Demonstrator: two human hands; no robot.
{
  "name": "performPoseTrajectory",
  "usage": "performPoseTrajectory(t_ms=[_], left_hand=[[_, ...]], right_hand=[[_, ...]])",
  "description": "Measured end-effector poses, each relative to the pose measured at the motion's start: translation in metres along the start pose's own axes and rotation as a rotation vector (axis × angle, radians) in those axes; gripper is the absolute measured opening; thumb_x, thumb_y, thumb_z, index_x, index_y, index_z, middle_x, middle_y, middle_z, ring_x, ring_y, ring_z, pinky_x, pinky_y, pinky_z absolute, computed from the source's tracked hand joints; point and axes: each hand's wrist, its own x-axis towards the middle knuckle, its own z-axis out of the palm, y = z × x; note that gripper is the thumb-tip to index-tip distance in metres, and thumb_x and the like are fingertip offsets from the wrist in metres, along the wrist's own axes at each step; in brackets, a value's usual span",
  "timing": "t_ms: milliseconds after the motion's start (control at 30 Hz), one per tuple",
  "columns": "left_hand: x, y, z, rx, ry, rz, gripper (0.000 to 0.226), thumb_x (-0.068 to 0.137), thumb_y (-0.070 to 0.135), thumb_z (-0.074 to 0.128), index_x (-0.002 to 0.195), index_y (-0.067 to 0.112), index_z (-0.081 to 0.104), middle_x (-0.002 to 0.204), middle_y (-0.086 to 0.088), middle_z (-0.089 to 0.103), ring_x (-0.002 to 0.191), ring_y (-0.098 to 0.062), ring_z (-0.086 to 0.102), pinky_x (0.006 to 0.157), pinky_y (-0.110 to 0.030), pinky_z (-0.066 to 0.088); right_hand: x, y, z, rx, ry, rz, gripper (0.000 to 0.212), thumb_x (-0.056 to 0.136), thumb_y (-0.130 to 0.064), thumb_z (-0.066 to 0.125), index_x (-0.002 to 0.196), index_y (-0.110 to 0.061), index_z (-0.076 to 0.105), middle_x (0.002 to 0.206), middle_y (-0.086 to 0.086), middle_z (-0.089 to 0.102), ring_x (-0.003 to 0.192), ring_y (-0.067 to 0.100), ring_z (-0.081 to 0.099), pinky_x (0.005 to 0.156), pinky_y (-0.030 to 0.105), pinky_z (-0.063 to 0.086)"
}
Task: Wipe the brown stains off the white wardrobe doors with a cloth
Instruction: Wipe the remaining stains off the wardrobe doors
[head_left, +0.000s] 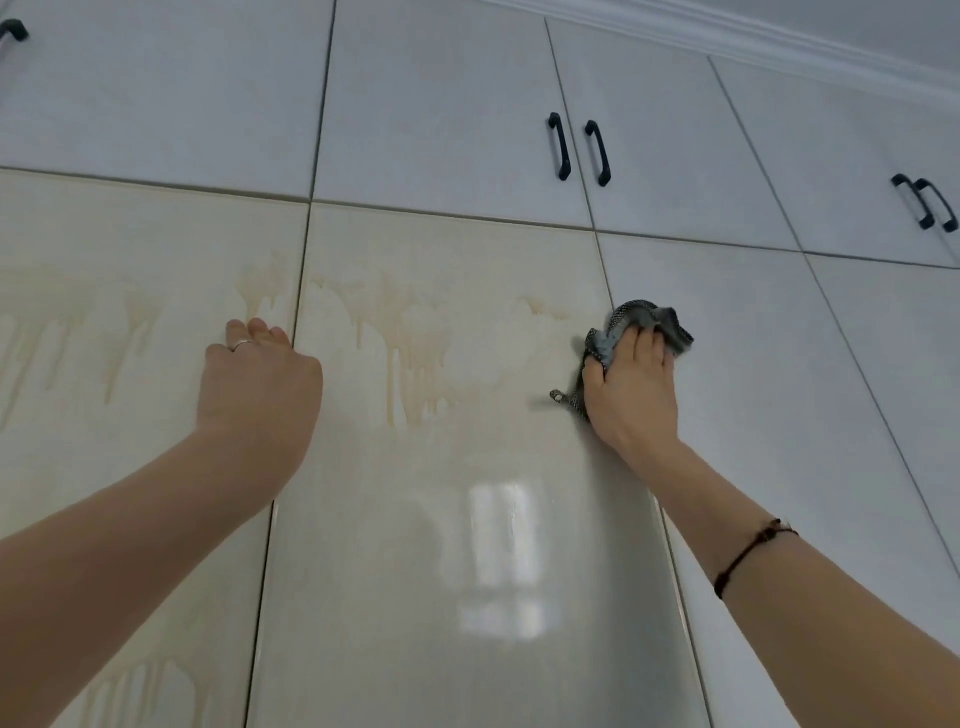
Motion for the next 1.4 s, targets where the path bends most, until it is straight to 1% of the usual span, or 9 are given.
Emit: performPoseTrajectory(t_ms=[267,467,667,867,933,1067,1233,1333,1400], left_hand=[[-0.011,-0.003,0.004,-0.041,0.035,0.007,0.060,0.099,0.009,0.037,0.153,-0.008,0.018,0.158,-0.026,0.027,0.146,-0.040,0.029,0.107,-0.039,0.042],[-0.004,0.001,-0.001,0.022,0.015,-0.007,0.049,0.097,0.003,0.041,0.146,-0.007,0.039,0.150,-0.029,0.038,0.134,-0.039,0.045,0.099,-0.037,0.045],[0.003,-0.001,-0.002,0.025,0.022,0.048,0.043,0.090,-0.004,0.044,0.130,0.001,0.057,0.131,-0.018,0.056,0.107,-0.026,0.059,0.079,-0.031,0.047],[0.005,-0.009,-0.013,-0.067,-0.045,0.060,0.033,0.079,-0.005,0.058,0.103,0.016,0.066,0.093,-0.001,0.053,0.074,-0.022,0.039,0.058,-0.030,0.031],[0.004,-0.011,-0.013,-0.085,-0.023,0.074,0.033,0.077,-0.004,0.058,0.100,0.017,0.066,0.088,-0.001,0.049,0.073,-0.022,0.040,0.053,-0.030,0.030],[-0.001,-0.014,-0.006,-0.122,0.002,0.076,0.030,0.078,-0.005,0.058,0.100,0.013,0.066,0.096,-0.005,0.053,0.078,-0.023,0.049,0.055,-0.033,0.032],[-0.001,-0.011,-0.006,-0.165,0.021,0.066,0.028,0.073,-0.010,0.062,0.095,0.009,0.065,0.076,-0.005,0.035,0.072,-0.024,0.037,0.047,-0.030,0.025],[0.001,-0.012,-0.008,-0.198,0.022,0.070,0.026,0.072,-0.010,0.064,0.084,0.012,0.059,0.067,-0.003,0.032,0.060,-0.019,0.033,0.043,-0.028,0.020],[0.000,-0.013,-0.008,-0.191,0.016,0.080,0.027,0.070,-0.010,0.065,0.077,0.012,0.053,0.065,-0.003,0.029,0.051,-0.018,0.021,0.041,-0.027,0.016]], right_hand=[[-0.173,0.054,0.011,-0.057,-0.146,-0.254,0.071,0.099,-0.045,0.023,0.155,-0.002,0.025,0.154,0.015,0.035,0.145,0.034,0.029,0.124,0.043,0.011],[-0.020,0.005,0.011,-0.068,0.039,-0.196,0.067,0.101,-0.046,0.026,0.147,0.002,0.034,0.145,0.020,0.042,0.138,0.034,0.033,0.121,0.045,0.018],[0.071,-0.071,0.005,-0.033,0.090,-0.012,0.078,0.103,-0.055,0.021,0.152,0.006,0.023,0.158,0.025,0.026,0.148,0.035,0.020,0.123,0.047,0.009],[-0.051,-0.108,0.023,-0.040,-0.041,-0.884,0.067,0.101,-0.045,0.032,0.150,0.002,0.037,0.152,0.022,0.040,0.141,0.037,0.036,0.122,0.045,0.020],[-0.053,-0.088,0.018,-0.141,-0.109,-0.975,0.066,0.100,-0.043,0.032,0.153,-0.003,0.033,0.157,0.017,0.035,0.146,0.032,0.030,0.124,0.043,0.014],[0.018,-0.057,0.007,-0.221,0.024,-0.543,0.064,0.104,-0.037,0.029,0.155,0.001,0.021,0.159,0.020,0.027,0.148,0.032,0.023,0.124,0.044,0.006],[0.076,-0.092,0.008,-0.121,0.045,-0.005,0.072,0.104,-0.042,0.029,0.151,0.011,0.019,0.157,0.032,0.023,0.146,0.042,0.022,0.122,0.050,0.007],[0.066,-0.138,0.009,-0.052,0.035,-0.061,0.071,0.105,-0.043,0.026,0.152,0.010,0.018,0.158,0.030,0.021,0.147,0.041,0.019,0.123,0.049,0.006],[0.038,-0.161,0.015,-0.086,0.032,-0.395,0.069,0.104,-0.042,0.026,0.153,0.007,0.020,0.159,0.027,0.023,0.148,0.039,0.020,0.123,0.048,0.007]])
